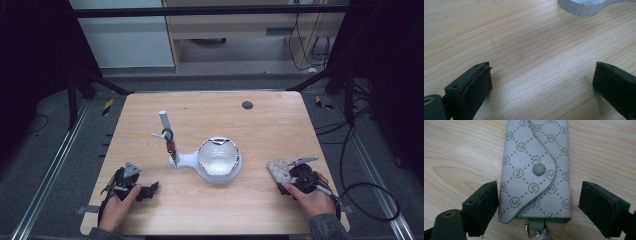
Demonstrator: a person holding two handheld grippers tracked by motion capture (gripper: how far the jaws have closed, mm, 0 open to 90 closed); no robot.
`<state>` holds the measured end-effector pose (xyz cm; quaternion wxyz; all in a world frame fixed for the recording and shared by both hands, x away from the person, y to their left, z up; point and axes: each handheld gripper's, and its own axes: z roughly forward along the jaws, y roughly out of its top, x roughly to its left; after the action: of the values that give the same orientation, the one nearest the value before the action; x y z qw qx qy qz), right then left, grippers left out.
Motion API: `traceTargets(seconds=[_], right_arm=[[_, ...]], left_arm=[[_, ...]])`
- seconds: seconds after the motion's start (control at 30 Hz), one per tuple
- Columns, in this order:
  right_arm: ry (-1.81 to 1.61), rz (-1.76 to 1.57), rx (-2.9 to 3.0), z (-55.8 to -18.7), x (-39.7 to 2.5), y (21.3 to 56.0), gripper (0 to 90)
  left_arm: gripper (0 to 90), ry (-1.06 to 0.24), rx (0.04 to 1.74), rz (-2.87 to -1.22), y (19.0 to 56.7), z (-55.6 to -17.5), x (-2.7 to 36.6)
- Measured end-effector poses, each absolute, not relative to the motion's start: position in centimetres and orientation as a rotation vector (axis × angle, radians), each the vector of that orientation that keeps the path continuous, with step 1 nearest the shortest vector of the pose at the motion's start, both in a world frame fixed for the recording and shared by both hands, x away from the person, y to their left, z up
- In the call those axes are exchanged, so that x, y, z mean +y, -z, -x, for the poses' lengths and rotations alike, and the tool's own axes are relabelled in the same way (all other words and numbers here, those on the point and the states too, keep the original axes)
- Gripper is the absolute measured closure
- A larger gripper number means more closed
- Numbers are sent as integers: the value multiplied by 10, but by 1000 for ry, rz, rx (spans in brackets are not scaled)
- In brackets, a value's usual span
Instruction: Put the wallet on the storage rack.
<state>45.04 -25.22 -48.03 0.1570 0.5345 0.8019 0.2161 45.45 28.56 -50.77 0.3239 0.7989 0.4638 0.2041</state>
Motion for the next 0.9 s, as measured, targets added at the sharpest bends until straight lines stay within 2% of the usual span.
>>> traceTargets(seconds=[0.4,0.6,0.9], right_arm=[[-609,-1476,2336,-450,-251,481,297],[-602,-1391,2374,-447,-250,470,309],[-597,-1201,2464,-437,-239,431,310]], left_arm=[[11,-537,1212,-2095,508,-454,285],[10,-538,1211,-2088,509,-454,285],[2,-537,1203,-2096,509,-455,285]])
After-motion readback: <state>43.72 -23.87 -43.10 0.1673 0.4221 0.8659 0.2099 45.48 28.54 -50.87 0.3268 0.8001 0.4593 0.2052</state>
